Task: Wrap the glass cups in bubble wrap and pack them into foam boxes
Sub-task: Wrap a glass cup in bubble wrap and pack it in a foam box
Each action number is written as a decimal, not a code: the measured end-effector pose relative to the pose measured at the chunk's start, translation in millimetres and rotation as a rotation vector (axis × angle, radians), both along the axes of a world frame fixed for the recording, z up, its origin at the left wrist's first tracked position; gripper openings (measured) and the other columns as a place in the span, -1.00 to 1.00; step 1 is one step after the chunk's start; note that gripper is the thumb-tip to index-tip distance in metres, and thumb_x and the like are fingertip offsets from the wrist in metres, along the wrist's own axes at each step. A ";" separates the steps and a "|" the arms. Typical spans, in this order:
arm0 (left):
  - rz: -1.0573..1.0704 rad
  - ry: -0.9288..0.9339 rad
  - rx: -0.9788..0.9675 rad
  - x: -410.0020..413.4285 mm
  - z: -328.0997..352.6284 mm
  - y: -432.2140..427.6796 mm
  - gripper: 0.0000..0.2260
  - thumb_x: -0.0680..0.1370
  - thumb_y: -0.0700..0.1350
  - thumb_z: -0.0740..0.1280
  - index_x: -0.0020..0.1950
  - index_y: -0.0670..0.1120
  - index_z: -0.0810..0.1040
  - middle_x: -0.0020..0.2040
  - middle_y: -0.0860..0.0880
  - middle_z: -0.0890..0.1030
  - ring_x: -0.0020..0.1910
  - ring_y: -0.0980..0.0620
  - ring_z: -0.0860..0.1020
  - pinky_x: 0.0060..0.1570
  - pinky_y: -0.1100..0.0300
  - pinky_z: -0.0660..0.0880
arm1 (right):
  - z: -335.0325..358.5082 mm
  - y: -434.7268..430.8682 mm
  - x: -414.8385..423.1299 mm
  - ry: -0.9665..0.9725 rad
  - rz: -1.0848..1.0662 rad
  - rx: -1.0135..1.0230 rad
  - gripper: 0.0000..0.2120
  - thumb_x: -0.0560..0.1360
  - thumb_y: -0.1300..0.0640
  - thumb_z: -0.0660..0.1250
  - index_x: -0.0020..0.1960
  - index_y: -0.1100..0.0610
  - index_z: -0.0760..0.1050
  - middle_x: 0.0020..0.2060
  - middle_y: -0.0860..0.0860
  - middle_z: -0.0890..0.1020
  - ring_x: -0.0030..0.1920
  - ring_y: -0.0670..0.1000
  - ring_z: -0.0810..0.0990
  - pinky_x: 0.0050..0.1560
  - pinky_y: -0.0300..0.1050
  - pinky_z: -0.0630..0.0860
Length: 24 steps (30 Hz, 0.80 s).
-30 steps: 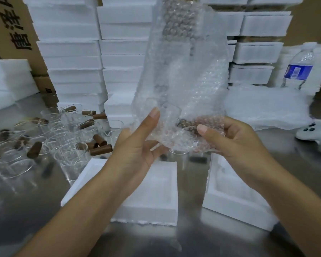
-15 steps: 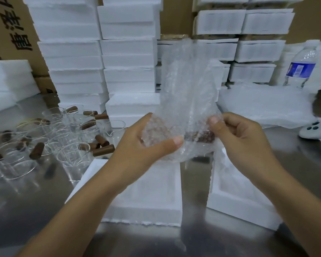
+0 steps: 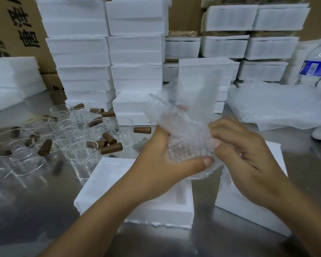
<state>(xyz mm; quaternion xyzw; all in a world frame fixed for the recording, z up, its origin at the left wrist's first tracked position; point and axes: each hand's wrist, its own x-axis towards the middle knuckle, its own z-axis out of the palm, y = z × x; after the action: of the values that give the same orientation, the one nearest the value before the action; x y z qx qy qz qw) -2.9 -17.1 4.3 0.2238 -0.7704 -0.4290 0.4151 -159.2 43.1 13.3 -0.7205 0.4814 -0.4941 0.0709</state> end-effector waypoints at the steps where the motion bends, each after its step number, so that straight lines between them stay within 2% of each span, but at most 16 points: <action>1: -0.004 -0.010 -0.022 -1.1 -0.5 1.0 -0.41 0.34 -0.05 0.52 0.31 0.04 0.38 0.05 0.27 0.58 0.10 0.29 0.55 -0.02 0.49 0.43 | -0.6 0.4 0.2 0.025 0.010 0.030 -0.70 0.47 0.01 0.08 -0.02 -0.01 0.57 -0.08 -0.07 0.58 0.05 -0.08 0.51 0.03 -0.28 0.40; 3: -0.022 -0.050 -0.056 -2.6 0.6 4.4 -0.52 0.37 0.02 0.48 0.26 0.09 0.47 0.06 0.23 0.61 0.11 0.26 0.55 0.02 0.47 0.42 | 0.2 1.1 0.2 0.042 0.024 0.049 -0.69 0.46 0.00 0.06 -0.07 0.01 0.58 -0.09 -0.05 0.58 0.04 -0.10 0.51 0.03 -0.27 0.40; 5: -0.023 -0.073 -0.075 -3.7 1.5 7.1 -0.66 0.39 0.06 0.43 0.16 0.12 0.55 0.04 0.20 0.62 0.08 0.25 0.57 -0.01 0.47 0.44 | 0.3 0.5 0.7 0.042 -0.002 0.033 -0.69 0.43 0.00 0.08 -0.23 0.06 0.57 -0.23 -0.04 0.57 -0.09 -0.13 0.52 -0.10 -0.24 0.42; 6: -0.009 -0.069 -0.083 -4.0 1.6 7.7 -0.68 0.39 0.06 0.44 0.13 0.11 0.56 0.03 0.18 0.62 0.07 0.24 0.57 -0.03 0.46 0.45 | 0.6 -0.1 1.2 0.026 -0.036 0.016 -0.71 0.41 -0.01 0.10 -0.28 0.06 0.55 -0.28 -0.04 0.54 -0.13 -0.16 0.52 -0.15 -0.29 0.40; 8: 0.042 -0.049 -0.101 -3.2 1.4 6.9 -0.64 0.35 0.10 0.46 0.13 0.12 0.54 0.03 0.15 0.61 0.05 0.24 0.58 -0.06 0.44 0.47 | -0.2 -1.2 0.4 -0.082 -0.077 -0.015 -0.83 0.36 -0.03 0.17 -0.22 0.00 0.51 -0.25 -0.07 0.54 -0.12 -0.22 0.53 -0.15 -0.44 0.39; 10: 0.101 -0.053 -0.115 -0.9 1.8 4.5 -0.54 0.28 0.19 0.45 0.15 0.15 0.50 0.07 0.12 0.58 0.05 0.23 0.57 -0.02 0.36 0.52 | -1.3 -1.7 -0.8 -0.229 -0.053 0.003 -0.80 0.33 -0.07 0.25 -0.07 -0.05 0.45 -0.13 -0.10 0.58 -0.02 -0.16 0.57 -0.04 -0.38 0.45; 12: 0.122 -0.085 -0.113 0.6 1.9 3.2 -0.46 0.24 0.24 0.44 0.17 0.14 0.49 0.10 0.08 0.57 0.07 0.20 0.56 0.02 0.20 0.56 | -1.5 -1.4 -2.5 -0.298 0.004 -0.023 -0.76 0.36 -0.08 0.28 0.02 -0.10 0.41 -0.04 -0.17 0.58 0.05 -0.13 0.56 0.06 -0.29 0.47; 14: 0.122 -0.114 -0.112 0.0 3.3 4.0 -0.44 0.24 0.23 0.45 0.20 0.12 0.49 0.11 0.06 0.56 0.07 0.15 0.56 0.02 0.09 0.57 | -0.3 0.4 -1.4 -0.268 0.047 -0.069 -0.80 0.42 -0.05 0.26 0.05 -0.12 0.41 -0.04 -0.23 0.58 0.04 -0.15 0.56 0.03 -0.33 0.47; 16: 0.098 -0.110 -0.133 -1.6 5.2 4.8 -0.53 0.31 0.17 0.46 0.17 0.11 0.50 0.06 0.08 0.59 0.05 0.12 0.58 -0.05 0.05 0.59 | 0.7 1.7 0.6 -0.155 0.041 -0.113 -0.85 0.47 -0.06 0.24 0.04 -0.12 0.44 -0.05 -0.22 0.59 0.03 -0.18 0.56 0.00 -0.40 0.44; 18: 0.089 -0.088 -0.158 -2.1 4.6 4.0 -0.58 0.37 0.10 0.47 0.18 0.10 0.46 0.03 0.11 0.58 0.02 0.12 0.59 -0.10 0.10 0.59 | 0.8 2.5 3.5 -0.028 -0.004 -0.157 -0.81 0.52 -0.14 0.19 0.01 -0.10 0.48 -0.07 -0.17 0.60 0.02 -0.19 0.54 0.02 -0.42 0.40; 20: 0.116 -0.049 -0.130 -1.4 3.2 3.1 -0.48 0.34 0.14 0.49 0.20 0.20 0.33 0.04 0.21 0.53 0.02 0.17 0.58 -0.15 0.22 0.58 | 0.3 1.8 4.9 0.039 -0.045 -0.178 -0.71 0.55 -0.15 0.13 -0.06 0.00 0.54 -0.12 -0.15 0.59 0.01 -0.19 0.50 0.04 -0.42 0.37; 22: 0.106 -0.016 -0.117 -0.5 2.1 3.3 -0.39 0.29 0.18 0.50 0.19 0.34 0.21 0.06 0.30 0.47 0.03 0.22 0.57 -0.16 0.28 0.58 | -0.7 0.5 4.9 0.011 -0.084 -0.135 -0.70 0.53 -0.09 0.17 -0.16 0.06 0.56 -0.11 -0.17 0.55 0.01 -0.20 0.49 0.02 -0.43 0.36; 24: 0.090 -0.024 -0.199 0.0 2.2 5.5 -0.35 0.30 0.15 0.50 0.21 0.39 0.15 0.06 0.30 0.44 0.02 0.19 0.57 -0.18 0.30 0.57 | 0.1 -0.4 4.6 -0.101 -0.098 -0.025 -0.70 0.45 -0.10 0.22 -0.27 0.06 0.58 -0.11 -0.17 0.51 -0.01 -0.19 0.49 -0.03 -0.46 0.36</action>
<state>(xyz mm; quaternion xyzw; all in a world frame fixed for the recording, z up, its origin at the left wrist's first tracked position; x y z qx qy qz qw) -2.9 -11.6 6.5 0.2211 -0.8032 -0.3286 0.4449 -154.5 42.7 13.4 -0.6712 0.5058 -0.5384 0.0619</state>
